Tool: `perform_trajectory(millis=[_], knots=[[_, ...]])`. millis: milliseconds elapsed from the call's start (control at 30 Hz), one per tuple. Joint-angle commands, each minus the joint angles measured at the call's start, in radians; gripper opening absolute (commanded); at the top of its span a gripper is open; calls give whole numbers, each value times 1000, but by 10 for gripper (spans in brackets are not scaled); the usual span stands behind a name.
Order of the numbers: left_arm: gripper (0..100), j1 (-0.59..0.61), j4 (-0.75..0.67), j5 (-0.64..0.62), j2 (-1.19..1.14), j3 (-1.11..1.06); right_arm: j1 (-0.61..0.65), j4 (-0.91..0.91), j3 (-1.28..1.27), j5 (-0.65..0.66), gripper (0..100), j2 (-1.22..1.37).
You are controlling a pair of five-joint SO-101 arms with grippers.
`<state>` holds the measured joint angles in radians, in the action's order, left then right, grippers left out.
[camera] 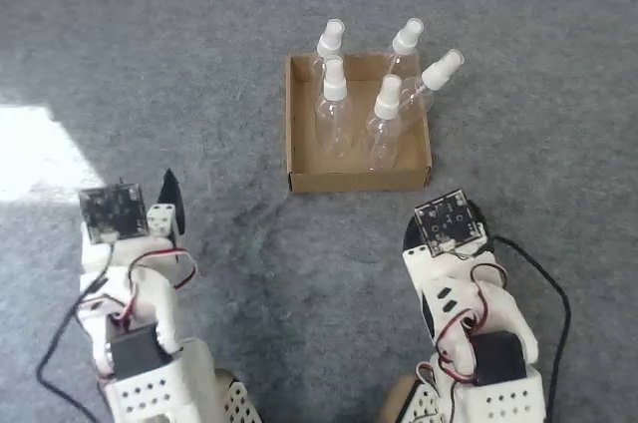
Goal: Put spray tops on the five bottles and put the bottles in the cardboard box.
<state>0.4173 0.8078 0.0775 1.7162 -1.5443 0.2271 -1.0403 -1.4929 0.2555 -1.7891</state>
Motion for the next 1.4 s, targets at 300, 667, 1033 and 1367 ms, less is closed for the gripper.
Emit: perform_trajectory(millis=[300,667,1033,1367], knots=[[98,5,163,38,91,-142,-47,-27,-175,20,6,-25],[27,9,457,195,91,-142,-45,-245,-190,20,6,-24],[27,5,456,210,91,-142,-42,-268,-190,18,6,-24],[27,5,456,210,91,-142,-42,-268,-190,20,6,-24]])
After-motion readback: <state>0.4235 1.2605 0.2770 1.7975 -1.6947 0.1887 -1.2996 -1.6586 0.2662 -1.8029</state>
